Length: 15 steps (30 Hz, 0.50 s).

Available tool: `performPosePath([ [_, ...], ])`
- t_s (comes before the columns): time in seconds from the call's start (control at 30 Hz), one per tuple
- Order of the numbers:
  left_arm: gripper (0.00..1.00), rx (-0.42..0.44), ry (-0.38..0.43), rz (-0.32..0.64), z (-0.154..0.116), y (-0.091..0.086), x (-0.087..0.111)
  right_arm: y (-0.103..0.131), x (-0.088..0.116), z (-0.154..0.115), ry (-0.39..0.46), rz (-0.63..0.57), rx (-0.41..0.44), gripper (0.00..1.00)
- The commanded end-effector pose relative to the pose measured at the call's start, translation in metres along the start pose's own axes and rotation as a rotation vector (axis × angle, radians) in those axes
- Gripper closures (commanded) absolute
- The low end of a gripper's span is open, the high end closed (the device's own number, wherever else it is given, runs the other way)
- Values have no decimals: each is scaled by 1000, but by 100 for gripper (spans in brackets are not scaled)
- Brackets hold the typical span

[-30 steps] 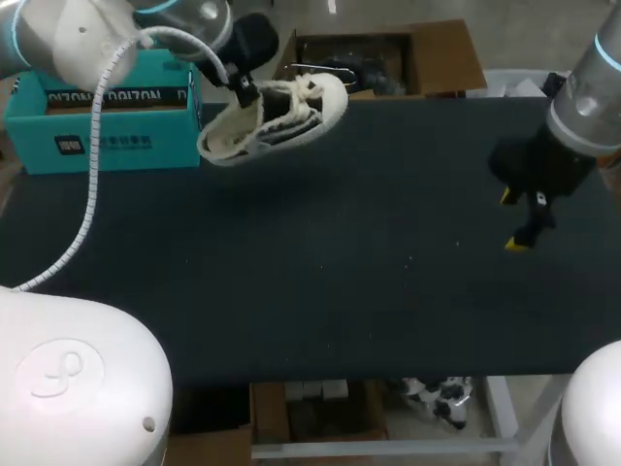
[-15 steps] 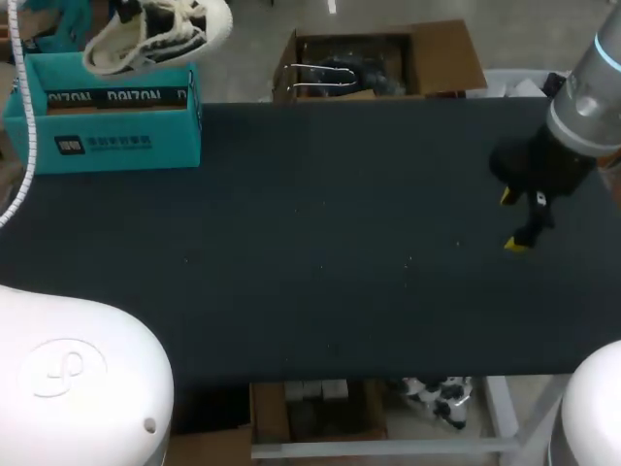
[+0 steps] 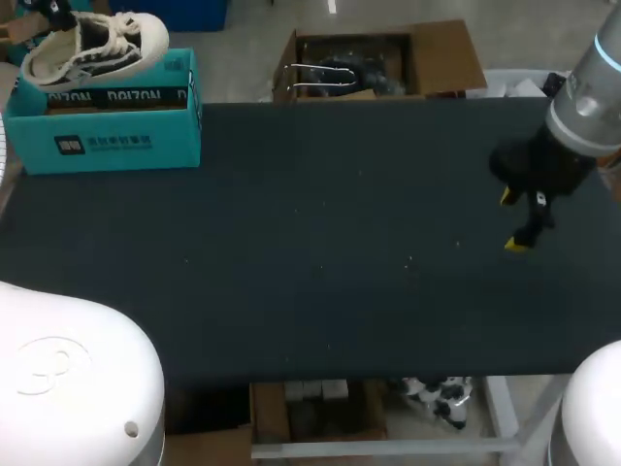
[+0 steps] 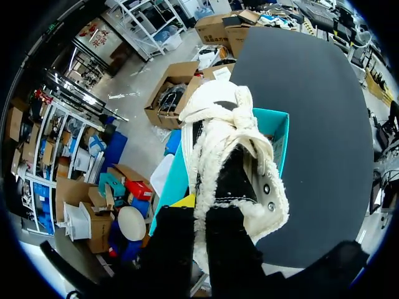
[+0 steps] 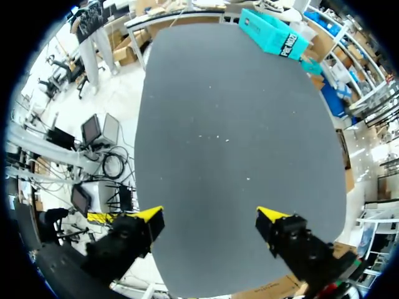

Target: Open the shoe tongue, take the insole out of the shoe, put the insole back into the shoe, and pack the shoe into the shoebox

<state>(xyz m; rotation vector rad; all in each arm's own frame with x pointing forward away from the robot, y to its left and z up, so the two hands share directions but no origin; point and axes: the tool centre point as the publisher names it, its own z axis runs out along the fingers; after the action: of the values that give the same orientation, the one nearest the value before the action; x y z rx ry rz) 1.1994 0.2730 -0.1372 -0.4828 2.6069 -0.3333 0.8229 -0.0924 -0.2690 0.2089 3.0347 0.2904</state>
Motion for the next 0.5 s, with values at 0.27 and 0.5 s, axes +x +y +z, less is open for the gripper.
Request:
performPosePath([
  [0.27,100,-41,85,43,67,26,1,0,0,0,-1,0,1,0],
  [0.5,100,-108,162,69,111,39,15,0,0,0,-1,0,1,0],
])
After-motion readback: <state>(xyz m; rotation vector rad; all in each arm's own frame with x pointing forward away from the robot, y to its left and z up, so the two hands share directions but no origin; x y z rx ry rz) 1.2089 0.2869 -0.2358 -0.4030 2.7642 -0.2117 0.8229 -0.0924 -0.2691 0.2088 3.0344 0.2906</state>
